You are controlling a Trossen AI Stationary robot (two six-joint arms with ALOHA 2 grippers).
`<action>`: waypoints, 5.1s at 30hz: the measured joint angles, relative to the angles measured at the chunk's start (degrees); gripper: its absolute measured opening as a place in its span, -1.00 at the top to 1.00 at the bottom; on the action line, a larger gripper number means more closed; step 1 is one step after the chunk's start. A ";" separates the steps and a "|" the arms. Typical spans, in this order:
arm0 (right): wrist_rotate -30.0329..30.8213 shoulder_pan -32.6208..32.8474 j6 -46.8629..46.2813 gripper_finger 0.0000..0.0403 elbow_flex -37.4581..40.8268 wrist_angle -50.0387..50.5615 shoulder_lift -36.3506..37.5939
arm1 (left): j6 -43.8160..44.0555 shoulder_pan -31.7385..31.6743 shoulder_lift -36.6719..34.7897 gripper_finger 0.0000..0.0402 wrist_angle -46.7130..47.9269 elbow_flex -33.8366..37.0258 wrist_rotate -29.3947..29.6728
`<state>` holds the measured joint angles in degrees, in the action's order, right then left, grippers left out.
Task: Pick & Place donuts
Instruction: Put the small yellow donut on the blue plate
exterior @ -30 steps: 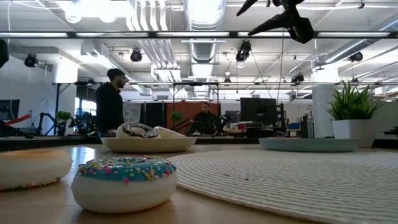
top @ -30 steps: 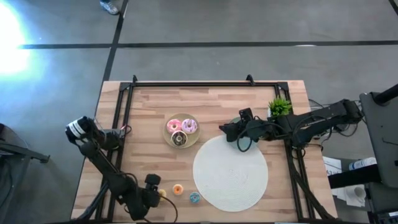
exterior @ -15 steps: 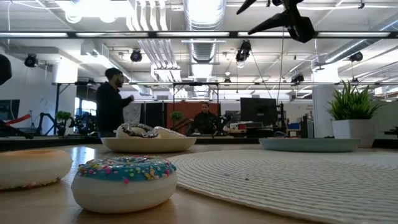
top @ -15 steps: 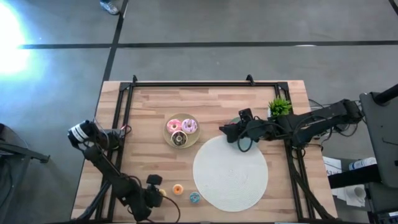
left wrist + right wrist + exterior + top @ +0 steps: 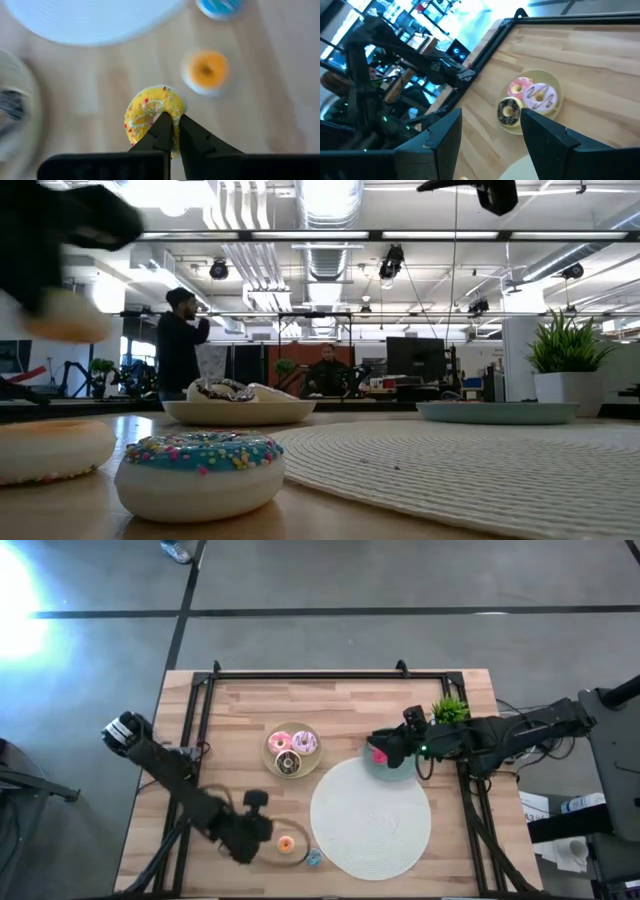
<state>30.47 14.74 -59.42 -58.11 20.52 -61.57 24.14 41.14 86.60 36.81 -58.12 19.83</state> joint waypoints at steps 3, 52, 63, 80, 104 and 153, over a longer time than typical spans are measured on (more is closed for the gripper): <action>-0.41 0.04 0.14 0.04 0.04 3.74 1.75 | -6.12 -6.78 -1.62 1.00 -1.95 0.08 -1.15; -25.81 -21.41 -7.64 0.02 17.31 -19.59 4.77 | -45.73 -41.94 11.96 1.00 -18.91 -29.56 -7.33; -26.05 -21.57 -8.94 -0.27 17.29 -19.86 2.05 | -46.52 -42.38 12.40 1.00 -20.92 -29.56 -8.33; -27.51 -21.92 -11.12 0.05 17.33 -22.29 0.63 | -46.53 -42.93 12.41 1.00 -25.27 -25.85 -8.39; -27.69 -22.08 -11.55 0.83 17.35 -20.46 -0.71 | -46.16 -43.04 12.48 0.86 -25.39 -25.71 -8.17; -36.87 -40.61 -9.57 0.91 34.14 -11.67 -6.35 | -34.51 -43.67 12.38 0.27 -17.59 -21.26 2.36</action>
<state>-6.40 -25.87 -68.99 -23.97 8.85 -67.92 -10.37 -2.52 98.98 19.22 -79.37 22.20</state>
